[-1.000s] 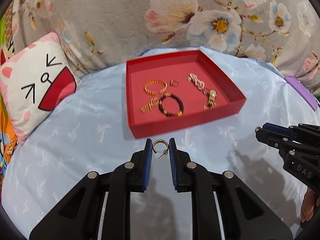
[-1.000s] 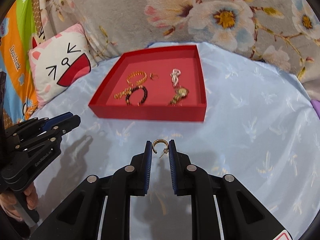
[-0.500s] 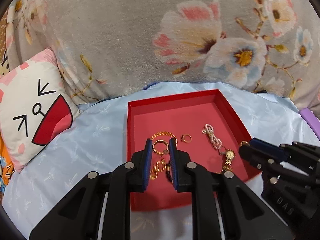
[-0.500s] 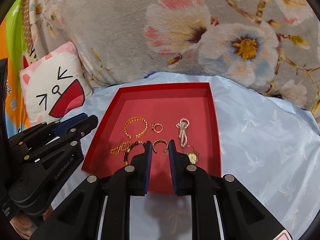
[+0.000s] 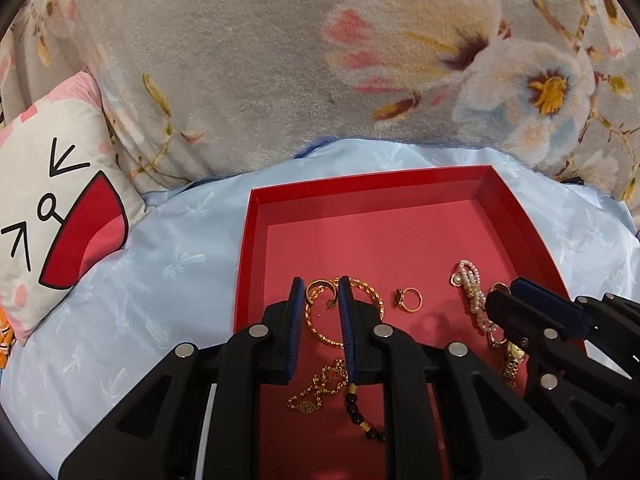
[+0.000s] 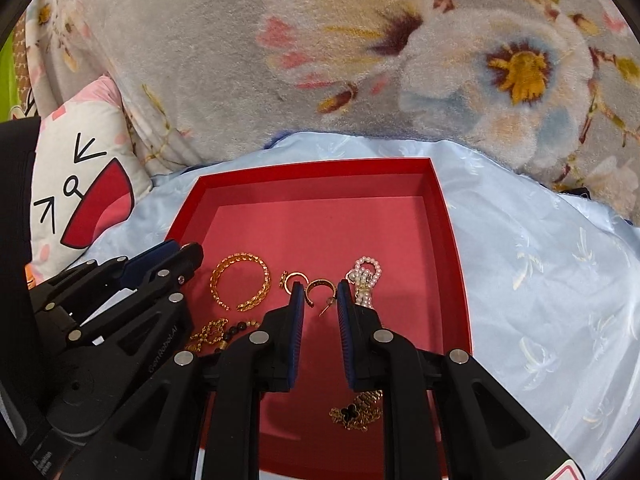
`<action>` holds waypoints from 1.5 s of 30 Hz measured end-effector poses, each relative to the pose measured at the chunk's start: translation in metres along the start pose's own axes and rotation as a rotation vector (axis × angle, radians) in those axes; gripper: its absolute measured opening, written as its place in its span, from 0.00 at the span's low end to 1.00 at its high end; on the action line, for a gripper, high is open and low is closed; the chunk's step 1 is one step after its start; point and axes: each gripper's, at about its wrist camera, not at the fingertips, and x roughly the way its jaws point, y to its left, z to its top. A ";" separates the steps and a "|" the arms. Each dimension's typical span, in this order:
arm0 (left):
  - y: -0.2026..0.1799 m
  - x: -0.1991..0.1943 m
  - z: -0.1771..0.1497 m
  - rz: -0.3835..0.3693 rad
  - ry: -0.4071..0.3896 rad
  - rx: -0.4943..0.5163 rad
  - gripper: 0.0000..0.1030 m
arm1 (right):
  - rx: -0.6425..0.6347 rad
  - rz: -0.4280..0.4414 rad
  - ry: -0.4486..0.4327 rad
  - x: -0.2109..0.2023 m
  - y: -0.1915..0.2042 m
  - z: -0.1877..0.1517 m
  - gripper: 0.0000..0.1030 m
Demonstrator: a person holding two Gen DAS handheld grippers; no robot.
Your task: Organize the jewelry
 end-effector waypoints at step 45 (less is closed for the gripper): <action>-0.005 -0.009 -0.006 0.021 -0.012 -0.019 0.33 | -0.006 -0.042 -0.014 -0.013 -0.004 -0.007 0.27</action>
